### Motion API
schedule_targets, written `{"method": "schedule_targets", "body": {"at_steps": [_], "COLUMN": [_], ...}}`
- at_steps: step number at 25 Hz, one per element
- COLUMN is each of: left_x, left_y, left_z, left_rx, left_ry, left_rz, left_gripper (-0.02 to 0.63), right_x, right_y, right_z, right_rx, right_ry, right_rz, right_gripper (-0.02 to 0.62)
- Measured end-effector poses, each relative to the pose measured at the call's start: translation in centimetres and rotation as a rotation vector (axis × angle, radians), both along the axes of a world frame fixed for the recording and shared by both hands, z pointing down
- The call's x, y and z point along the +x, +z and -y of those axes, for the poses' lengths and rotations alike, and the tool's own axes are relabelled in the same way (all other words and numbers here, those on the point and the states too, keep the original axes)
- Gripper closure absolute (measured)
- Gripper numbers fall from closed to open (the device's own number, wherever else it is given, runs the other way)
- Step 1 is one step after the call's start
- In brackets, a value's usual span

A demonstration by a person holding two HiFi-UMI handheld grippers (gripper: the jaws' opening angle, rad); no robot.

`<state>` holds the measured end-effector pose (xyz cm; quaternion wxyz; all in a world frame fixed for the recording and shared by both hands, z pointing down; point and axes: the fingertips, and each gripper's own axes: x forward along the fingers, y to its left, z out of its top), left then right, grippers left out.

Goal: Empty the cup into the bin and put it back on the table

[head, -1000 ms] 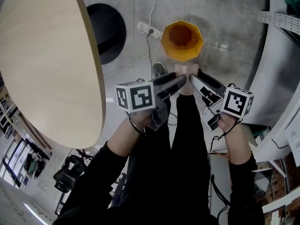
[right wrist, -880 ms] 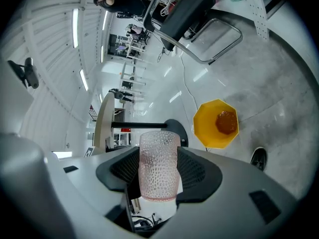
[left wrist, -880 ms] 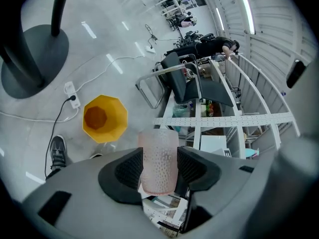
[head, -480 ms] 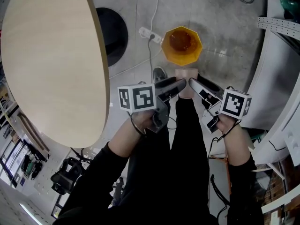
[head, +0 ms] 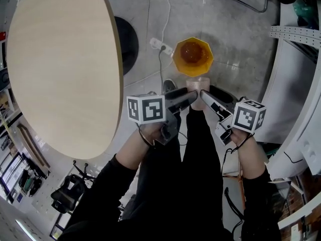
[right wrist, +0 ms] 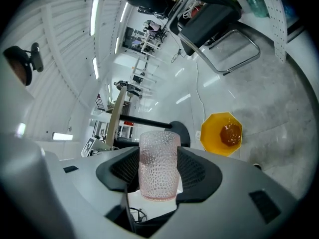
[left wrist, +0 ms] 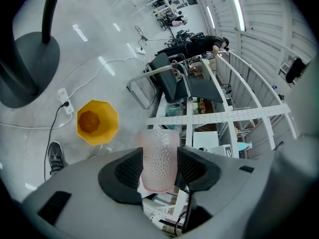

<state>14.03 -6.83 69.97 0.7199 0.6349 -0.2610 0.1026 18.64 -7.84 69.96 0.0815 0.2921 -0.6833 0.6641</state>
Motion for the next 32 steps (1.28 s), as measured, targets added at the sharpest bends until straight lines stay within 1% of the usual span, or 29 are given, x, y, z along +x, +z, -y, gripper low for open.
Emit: {"method": "schedule_targets", "body": {"at_steps": [3,8,13,18,22,25,29,32], "left_x": [0.1,0.3,0.5,0.7,0.6,0.5,0.2,-0.4], "left_y": [-2.2,-5.9,-9.9,-12.9,-15.4,-17.2,-19.2,-21.0], "left_z": [0.2,0.7,0.1,-0.6,-1.3,-2.1,-2.6,-3.3], "left_rx": [0.055,0.162,0.250,0.348,0.435,0.506,0.624,0.693], "left_ry": [0.028,0.110,0.175,0.251,0.296,0.333,0.373,0.376], "left_rz": [-0.005,0.010,0.024,0.066,0.114,0.158,0.250,0.330], "left_gripper": [0.377,0.377,0.377,0.377,0.377,0.377,0.377,0.377], "right_x": [0.1,0.2,0.1,0.1,-0.2,-0.5,-1.0,-1.8], "right_y": [-2.3,-6.1,-10.2,-13.2,-15.7,-17.6,-19.7,-21.6], "right_z": [0.1,0.4,0.0,-0.7,-1.5,-2.2,-2.6,-3.2], "right_rx": [0.050,0.125,0.219,0.314,0.388,0.459,0.591,0.681], "right_ry": [-0.022,-0.068,-0.152,-0.225,-0.275,-0.346,-0.473,-0.541], "right_rz": [0.004,0.008,-0.010,-0.046,-0.073,-0.102,-0.163,-0.199], "right_gripper": [0.351,0.351,0.351,0.351,0.352,0.351,0.351,0.351]}}
